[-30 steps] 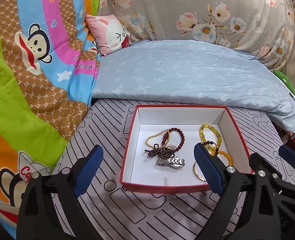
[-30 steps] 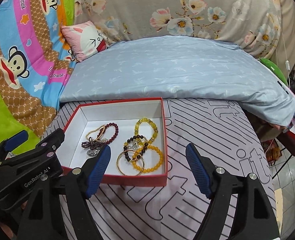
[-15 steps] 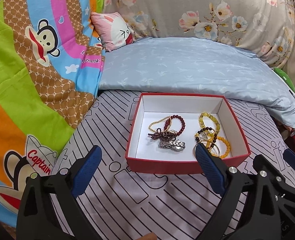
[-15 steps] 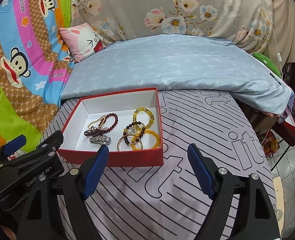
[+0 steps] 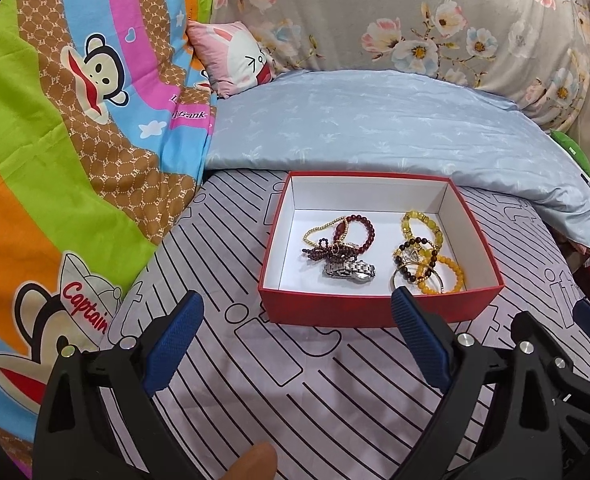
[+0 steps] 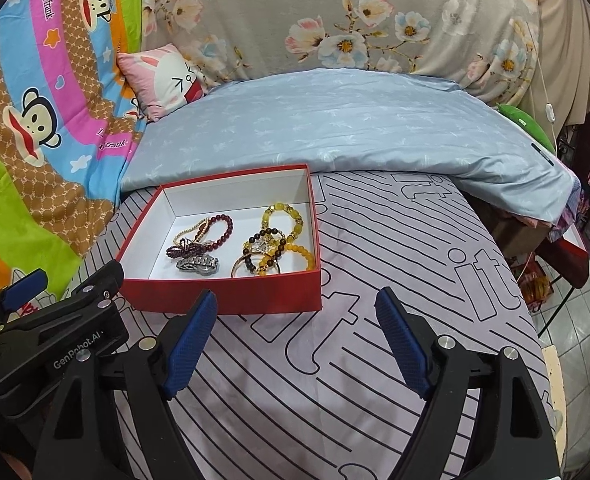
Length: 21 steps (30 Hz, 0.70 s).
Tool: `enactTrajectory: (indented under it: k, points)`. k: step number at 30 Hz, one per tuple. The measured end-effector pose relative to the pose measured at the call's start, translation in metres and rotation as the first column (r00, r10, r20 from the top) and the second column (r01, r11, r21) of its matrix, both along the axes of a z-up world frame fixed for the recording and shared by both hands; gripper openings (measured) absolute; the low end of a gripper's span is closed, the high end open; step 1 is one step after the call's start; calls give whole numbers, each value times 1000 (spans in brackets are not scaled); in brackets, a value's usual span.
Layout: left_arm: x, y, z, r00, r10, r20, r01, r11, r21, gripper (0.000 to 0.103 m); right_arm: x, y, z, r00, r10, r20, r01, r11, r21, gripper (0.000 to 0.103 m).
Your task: Organize jewelry
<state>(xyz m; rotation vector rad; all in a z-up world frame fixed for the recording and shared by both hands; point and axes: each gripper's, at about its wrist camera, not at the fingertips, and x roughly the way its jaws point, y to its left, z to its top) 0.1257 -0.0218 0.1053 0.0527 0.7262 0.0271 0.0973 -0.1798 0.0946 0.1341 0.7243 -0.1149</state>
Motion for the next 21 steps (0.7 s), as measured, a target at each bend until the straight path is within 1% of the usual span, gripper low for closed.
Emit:
enactTrajectory:
  k: [10,21]
  points:
    - [-5,1,-7,1000,4,-9,-4,1000,9,90,-5,7,-3,1000,-1,1,1,998,-55,78]
    - [-8,2,-13,1000,10,-21,-10,1000,6,90,-8,5,-10,1000,-2,-10,2,999,-34,79]
